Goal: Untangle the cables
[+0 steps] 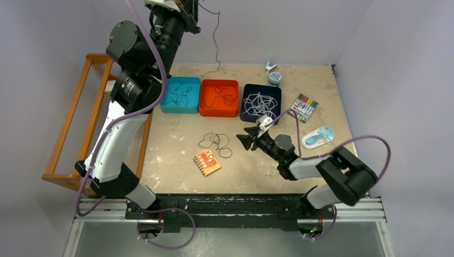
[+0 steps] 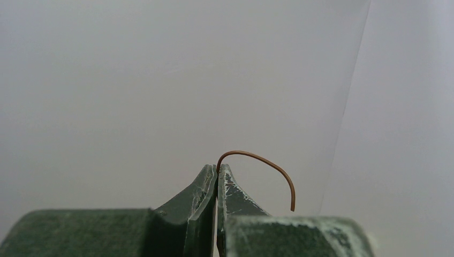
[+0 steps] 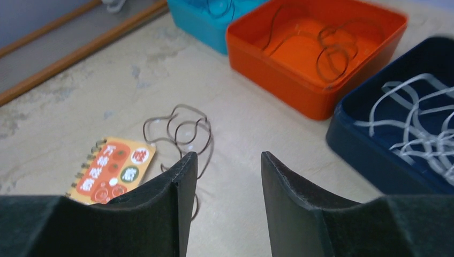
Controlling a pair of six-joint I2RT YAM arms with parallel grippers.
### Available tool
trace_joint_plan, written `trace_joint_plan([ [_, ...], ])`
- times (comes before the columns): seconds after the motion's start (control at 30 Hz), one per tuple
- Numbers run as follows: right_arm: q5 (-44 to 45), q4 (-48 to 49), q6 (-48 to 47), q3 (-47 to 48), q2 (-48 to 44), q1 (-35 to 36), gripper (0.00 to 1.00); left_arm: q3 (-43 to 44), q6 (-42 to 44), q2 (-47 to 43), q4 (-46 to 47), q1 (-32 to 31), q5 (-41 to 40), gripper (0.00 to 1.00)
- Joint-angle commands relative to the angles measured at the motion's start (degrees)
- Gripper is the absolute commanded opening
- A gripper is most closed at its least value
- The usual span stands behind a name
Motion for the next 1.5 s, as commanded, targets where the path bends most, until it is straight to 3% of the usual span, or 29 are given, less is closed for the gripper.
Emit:
trace_joint_plan([
  [0.0, 5.84, -8.40, -3.88, 2.54, -9.99, 0.17, 0.51, -3.00, 2.15, -1.84, 2.11, 0.00, -1.38, 0.00],
  [0.17, 10.48, -21.22, -4.47, 5.59, -20.35, 0.18, 0.56, -8.25, 3.77, -1.51, 3.33, 0.09, -5.28, 0.00],
  [0.33, 15.86, -27.51, -4.55, 7.76, -25.96, 0.17, 0.58, -11.16, 4.09, 0.50, 4.39, 0.45, -6.21, 0.00],
  [0.5, 19.61, -28.44, -4.06, 7.37, -28.96, 0.18, 0.60, -11.32, 3.09, 3.69, 4.74, 2.20, -5.64, 0.00],
  [0.8, 20.05, -28.91, -4.53, 7.51, -29.20, 0.17, 0.61, -13.77, -4.74, 8.01, 7.03, 10.70, 2.21, 0.00],
  [1.47, 20.21, -28.30, -6.04, 8.21, -26.05, 0.19, 0.63, -23.34, -4.96, 15.72, 14.52, 13.89, 5.20, 0.00],
])
